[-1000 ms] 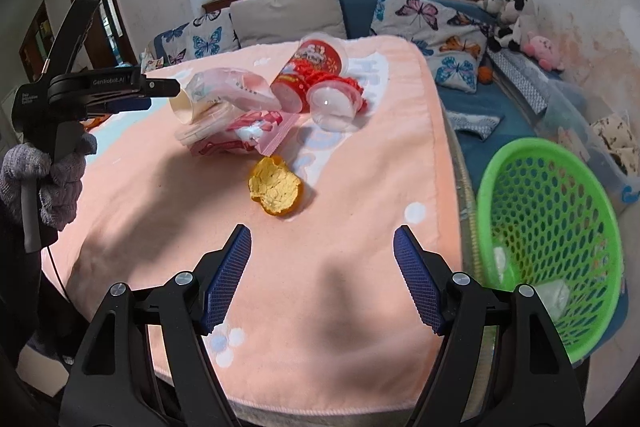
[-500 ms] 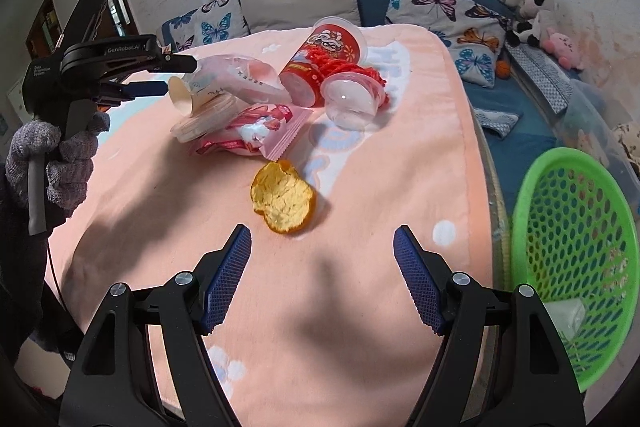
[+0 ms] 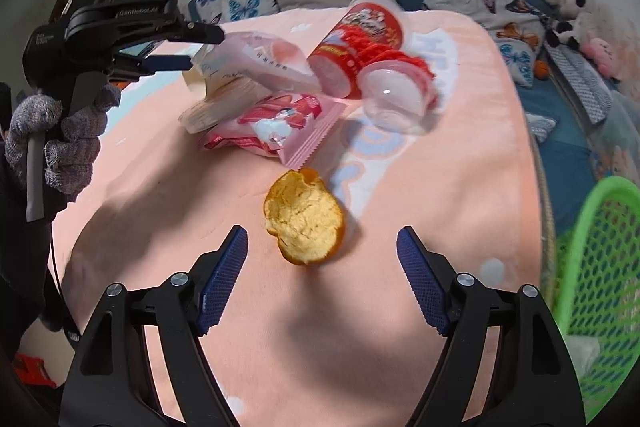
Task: Collect trash
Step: 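Grasp the clear plastic bag with the left gripper while the right grasps the yellow chip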
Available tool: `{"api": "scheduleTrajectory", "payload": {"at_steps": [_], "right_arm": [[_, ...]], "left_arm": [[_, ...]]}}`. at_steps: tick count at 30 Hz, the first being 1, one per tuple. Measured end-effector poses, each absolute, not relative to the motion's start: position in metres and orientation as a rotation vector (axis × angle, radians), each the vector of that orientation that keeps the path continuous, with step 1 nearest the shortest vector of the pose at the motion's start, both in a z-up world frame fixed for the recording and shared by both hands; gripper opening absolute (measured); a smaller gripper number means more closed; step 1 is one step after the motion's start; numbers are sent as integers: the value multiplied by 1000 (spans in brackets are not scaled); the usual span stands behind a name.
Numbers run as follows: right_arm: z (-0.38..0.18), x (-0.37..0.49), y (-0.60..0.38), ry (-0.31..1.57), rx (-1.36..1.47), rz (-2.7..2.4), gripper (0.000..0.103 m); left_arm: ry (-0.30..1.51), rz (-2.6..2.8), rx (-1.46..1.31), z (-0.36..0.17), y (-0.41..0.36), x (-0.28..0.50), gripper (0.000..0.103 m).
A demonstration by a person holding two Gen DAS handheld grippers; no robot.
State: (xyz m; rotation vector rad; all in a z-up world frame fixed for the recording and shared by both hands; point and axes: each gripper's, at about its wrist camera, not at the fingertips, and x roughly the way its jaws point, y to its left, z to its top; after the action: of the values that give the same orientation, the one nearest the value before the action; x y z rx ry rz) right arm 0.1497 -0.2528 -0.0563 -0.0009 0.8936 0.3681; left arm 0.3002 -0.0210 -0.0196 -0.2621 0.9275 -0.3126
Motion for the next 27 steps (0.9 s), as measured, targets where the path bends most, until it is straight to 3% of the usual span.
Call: {"api": "scheduleTrajectory", "payload": {"at_steps": [7, 14, 23, 27], "right_arm": [[-76, 164, -238, 938, -16, 367, 77], [-81, 163, -230, 929, -62, 340, 58], [-72, 152, -231, 915, -35, 357, 41], [-68, 144, -231, 909, -21, 365, 37]], "left_arm": [[958, -333, -267, -34, -26, 305, 53], [955, -356, -260, -37, -29, 303, 53], [937, -384, -256, -33, -29, 294, 20], [919, -392, -264, -25, -25, 284, 17]]}}
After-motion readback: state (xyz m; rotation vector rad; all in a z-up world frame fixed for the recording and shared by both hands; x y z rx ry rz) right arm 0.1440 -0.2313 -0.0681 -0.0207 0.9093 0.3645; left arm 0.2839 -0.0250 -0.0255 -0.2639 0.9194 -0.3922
